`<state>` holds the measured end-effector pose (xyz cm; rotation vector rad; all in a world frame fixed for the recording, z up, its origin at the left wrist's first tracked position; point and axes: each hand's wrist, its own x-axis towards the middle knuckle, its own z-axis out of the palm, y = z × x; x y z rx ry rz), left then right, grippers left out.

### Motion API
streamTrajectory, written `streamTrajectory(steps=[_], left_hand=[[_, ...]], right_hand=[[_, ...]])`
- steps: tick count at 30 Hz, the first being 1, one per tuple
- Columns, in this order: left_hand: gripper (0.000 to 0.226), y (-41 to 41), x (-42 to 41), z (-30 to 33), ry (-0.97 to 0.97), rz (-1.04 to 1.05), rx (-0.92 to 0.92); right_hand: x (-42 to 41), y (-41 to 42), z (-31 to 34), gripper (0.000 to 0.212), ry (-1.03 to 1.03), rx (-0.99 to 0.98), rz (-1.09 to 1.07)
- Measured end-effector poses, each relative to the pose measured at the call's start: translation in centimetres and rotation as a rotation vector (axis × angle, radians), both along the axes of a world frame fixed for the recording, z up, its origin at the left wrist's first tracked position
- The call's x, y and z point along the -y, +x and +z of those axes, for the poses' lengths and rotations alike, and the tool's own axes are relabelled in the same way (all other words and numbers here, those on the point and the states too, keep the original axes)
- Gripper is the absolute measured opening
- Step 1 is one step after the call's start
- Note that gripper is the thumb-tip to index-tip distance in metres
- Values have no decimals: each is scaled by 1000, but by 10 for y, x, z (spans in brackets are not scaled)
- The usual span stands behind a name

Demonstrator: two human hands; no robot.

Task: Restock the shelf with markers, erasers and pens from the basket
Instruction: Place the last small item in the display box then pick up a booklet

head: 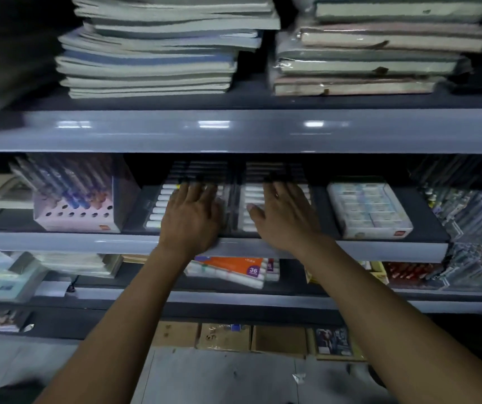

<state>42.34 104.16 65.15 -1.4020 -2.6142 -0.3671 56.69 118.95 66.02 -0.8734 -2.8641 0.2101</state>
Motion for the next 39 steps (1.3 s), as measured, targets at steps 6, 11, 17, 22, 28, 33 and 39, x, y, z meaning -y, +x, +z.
streamTrajectory(steps=[6, 11, 17, 22, 28, 33, 39], left_hand=[[65, -18, -2, -15, -187, 80, 13], [76, -18, -4, -19, -196, 122, 65], [69, -18, 0, -11, -204, 74, 21], [66, -24, 17, -8, -96, 230, -33], [74, -25, 25, 0, -67, 344, 81], [61, -31, 29, 19, 153, 388, 255], [29, -41, 40, 50, 736, 352, 504]], right_hand=[[1, -8, -18, 86, -55, 122, -91], [1, -10, -25, 93, -21, 136, -163], [-2, -9, -22, 95, -25, 133, -142], [6, -4, -16, 85, 71, 69, -230], [17, 4, -21, 85, -25, 63, -403], [20, 5, -20, 85, 4, 54, -376], [24, 4, -16, 86, -37, 28, -352]])
